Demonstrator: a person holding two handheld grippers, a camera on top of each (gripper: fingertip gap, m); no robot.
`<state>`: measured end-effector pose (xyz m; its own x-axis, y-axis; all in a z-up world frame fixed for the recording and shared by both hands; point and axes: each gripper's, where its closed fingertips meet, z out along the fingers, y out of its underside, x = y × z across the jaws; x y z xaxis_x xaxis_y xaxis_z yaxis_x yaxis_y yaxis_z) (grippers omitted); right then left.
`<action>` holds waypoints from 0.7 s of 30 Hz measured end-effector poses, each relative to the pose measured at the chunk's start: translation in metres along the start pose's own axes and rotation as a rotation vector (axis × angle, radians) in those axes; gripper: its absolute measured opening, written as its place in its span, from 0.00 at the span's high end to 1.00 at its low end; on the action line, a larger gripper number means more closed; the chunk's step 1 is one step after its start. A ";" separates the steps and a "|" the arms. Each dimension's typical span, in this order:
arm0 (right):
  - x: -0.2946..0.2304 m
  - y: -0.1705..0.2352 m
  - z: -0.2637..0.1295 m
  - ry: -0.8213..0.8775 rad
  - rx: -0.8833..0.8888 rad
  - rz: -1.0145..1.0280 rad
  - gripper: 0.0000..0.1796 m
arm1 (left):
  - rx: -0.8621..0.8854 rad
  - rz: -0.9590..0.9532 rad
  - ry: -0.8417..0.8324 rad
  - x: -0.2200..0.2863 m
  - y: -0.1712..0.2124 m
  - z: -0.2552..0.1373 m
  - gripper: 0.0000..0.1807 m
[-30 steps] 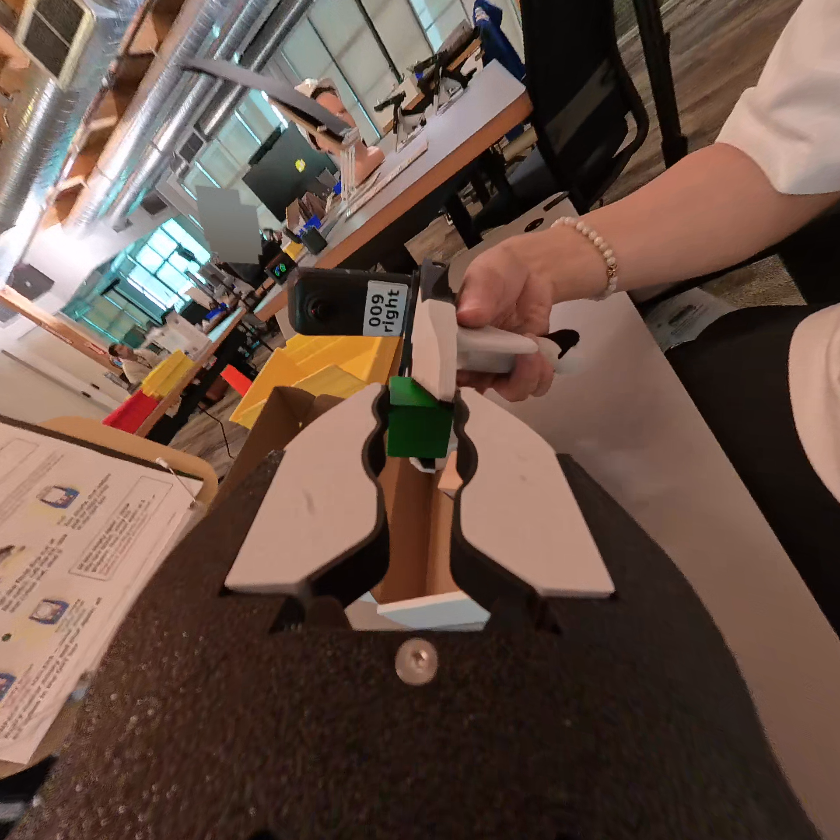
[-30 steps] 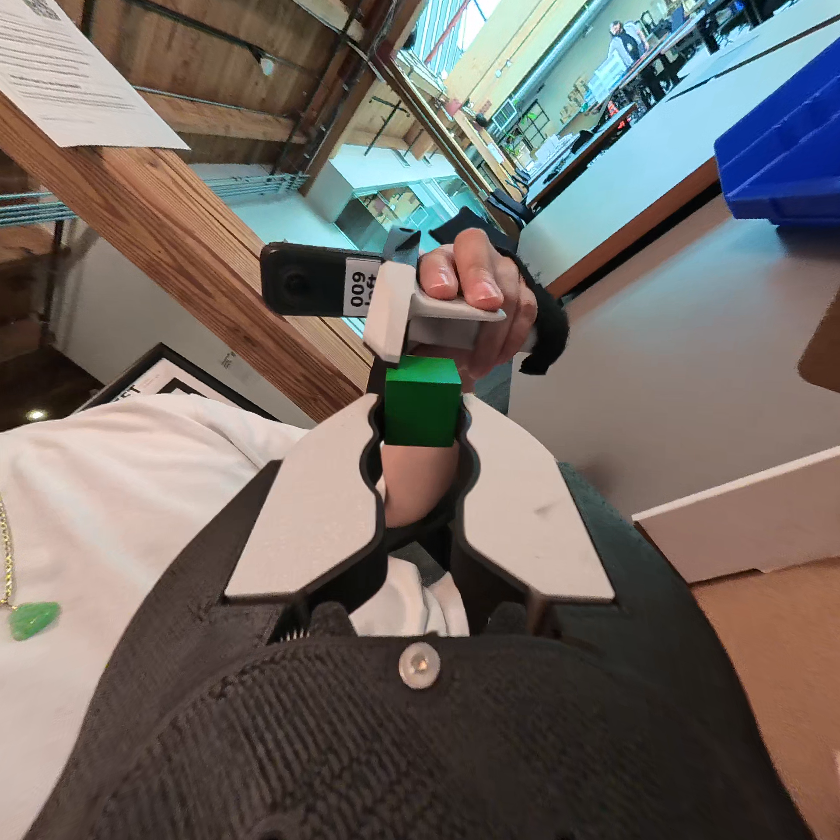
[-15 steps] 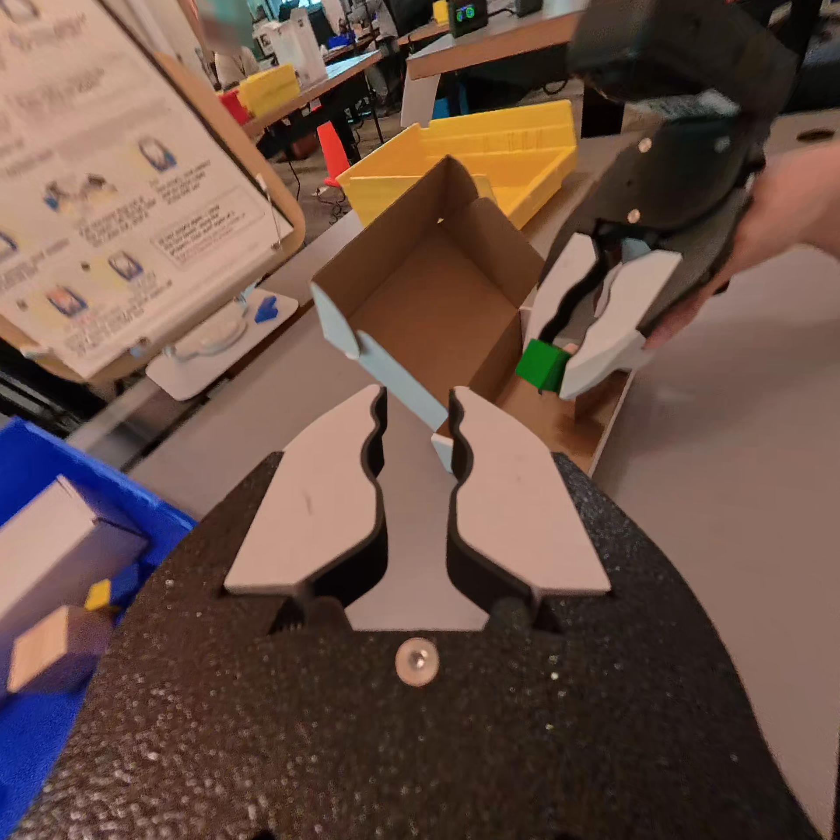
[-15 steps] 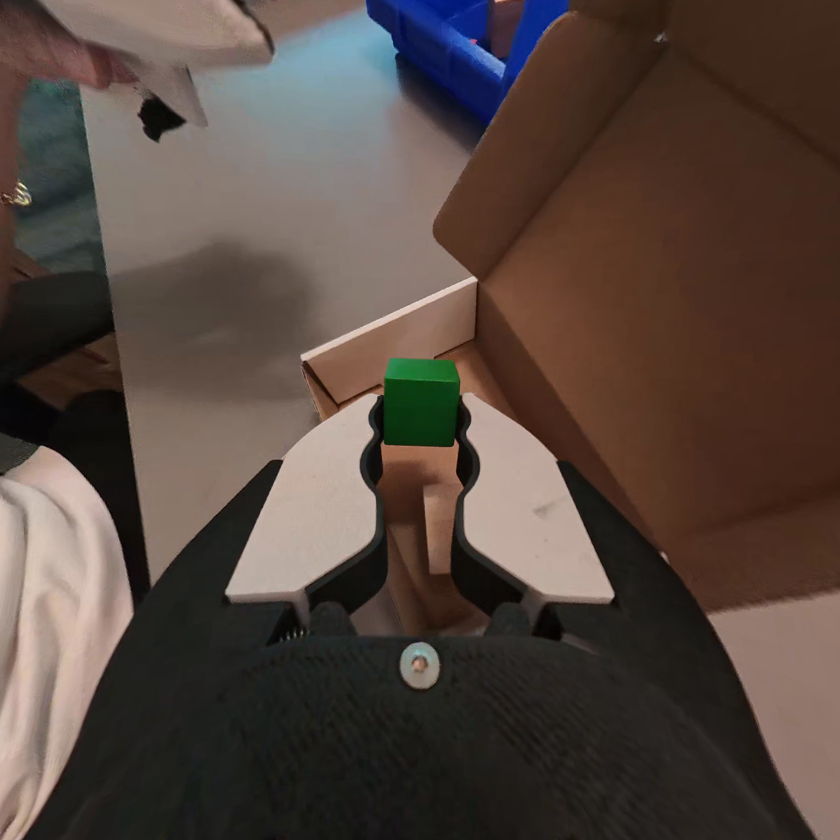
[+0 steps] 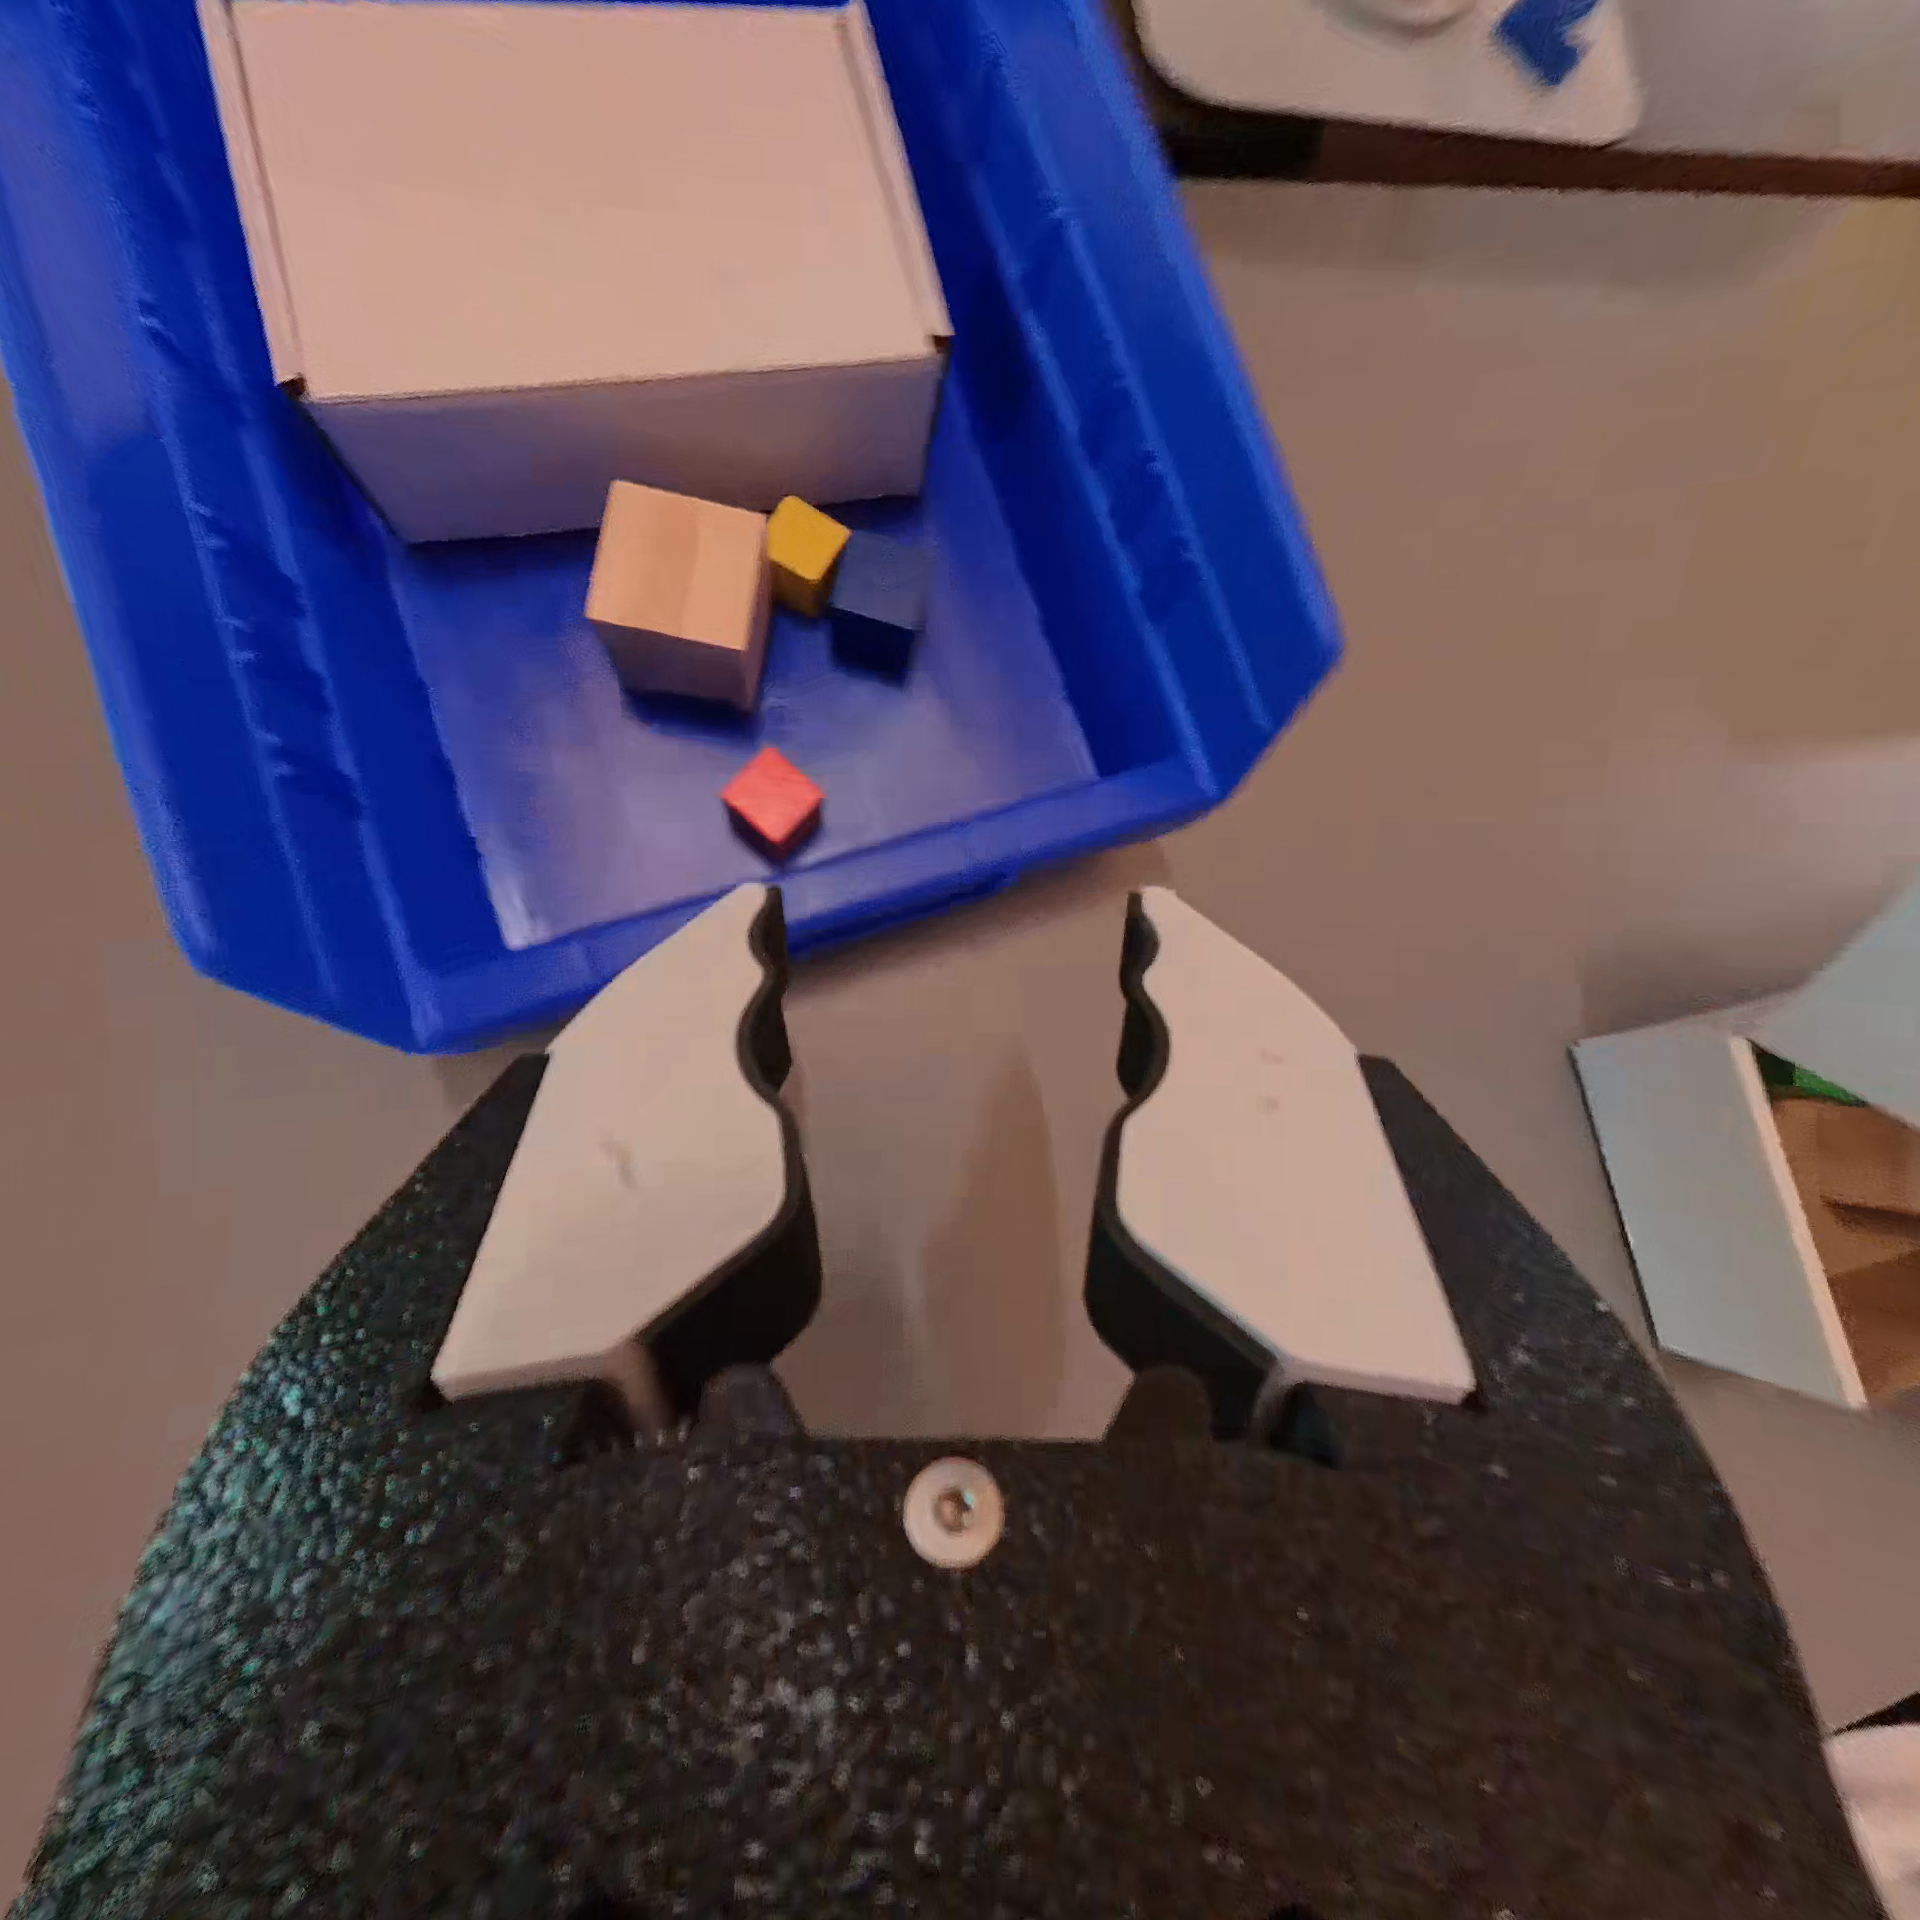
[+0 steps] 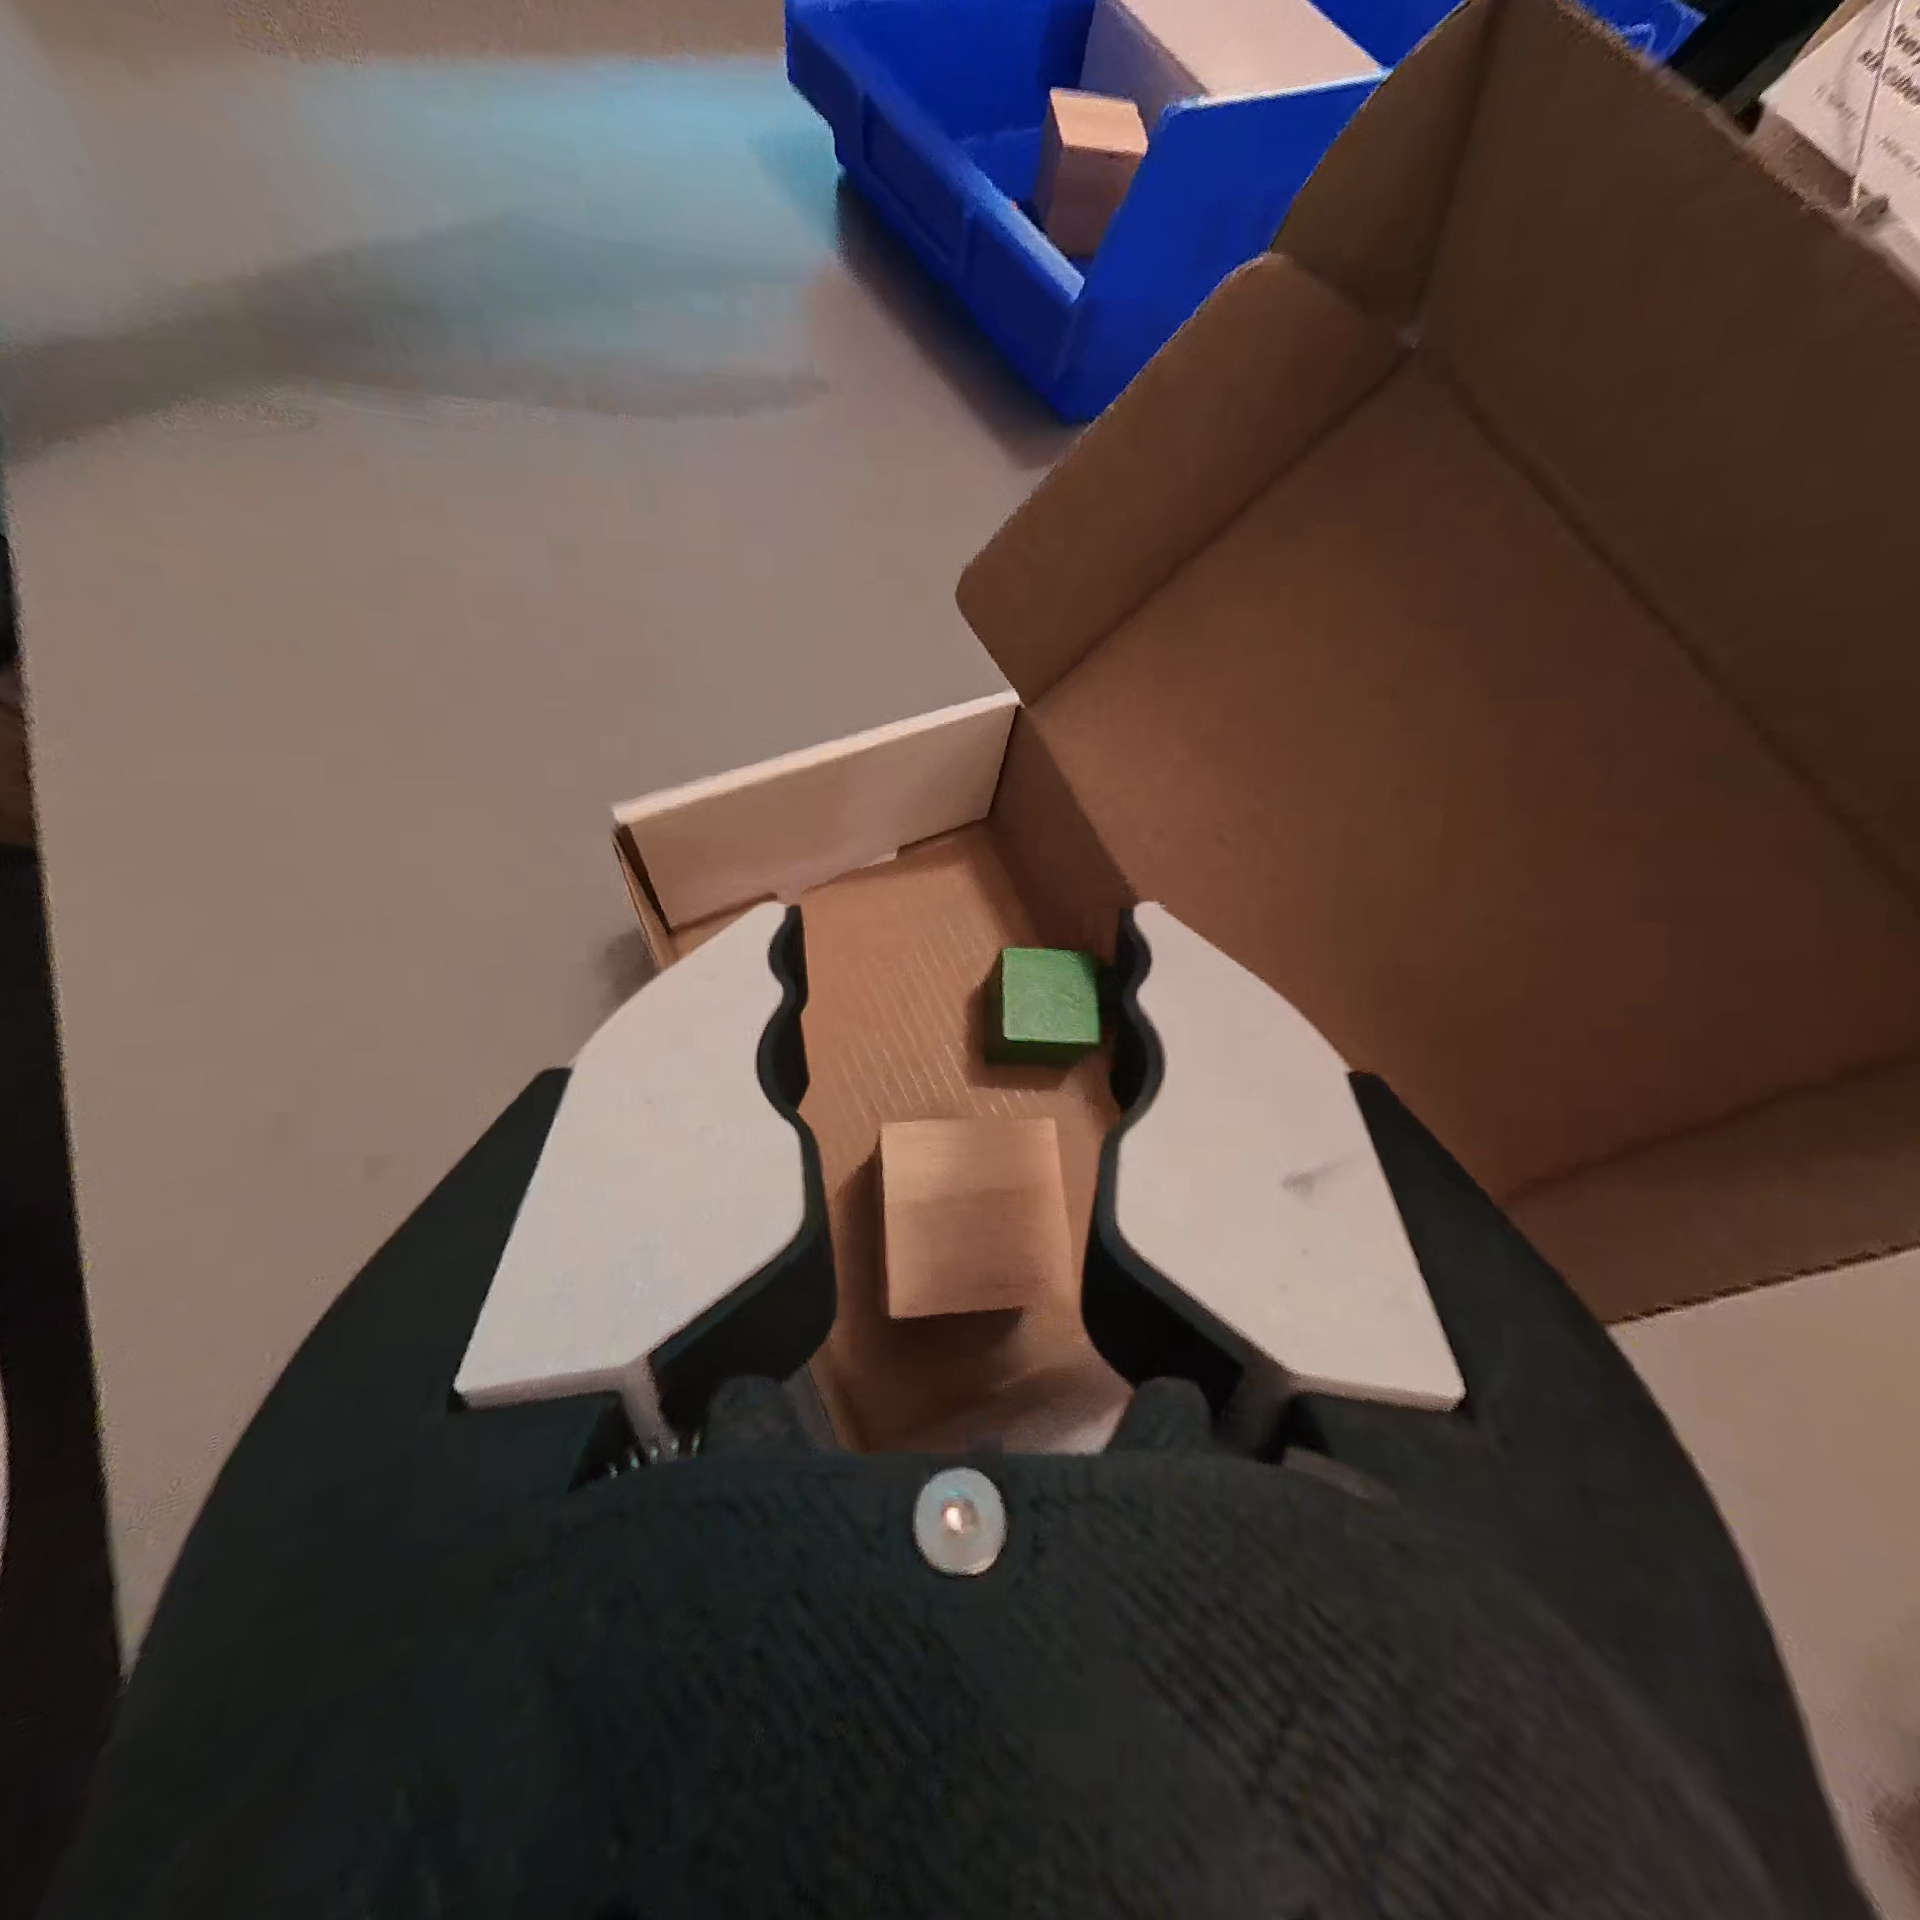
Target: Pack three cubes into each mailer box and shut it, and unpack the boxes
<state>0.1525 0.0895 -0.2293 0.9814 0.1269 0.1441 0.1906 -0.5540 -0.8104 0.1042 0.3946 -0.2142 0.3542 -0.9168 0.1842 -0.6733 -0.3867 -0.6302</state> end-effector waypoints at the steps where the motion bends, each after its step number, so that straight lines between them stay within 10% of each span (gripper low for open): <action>1: 0.001 0.004 0.000 0.017 -0.027 -0.031 0.67 | -0.049 -0.028 -0.012 -0.007 -0.006 0.008 0.66; 21: 0.012 0.011 -0.019 0.048 -0.022 -0.086 0.64 | -0.614 -0.393 -0.238 -0.049 0.013 0.088 0.70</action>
<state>0.1667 0.0691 -0.2260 0.9613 0.1358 0.2399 0.2742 -0.5605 -0.7814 0.1349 0.4435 -0.2984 0.7255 -0.6814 0.0970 -0.6842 -0.7293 -0.0065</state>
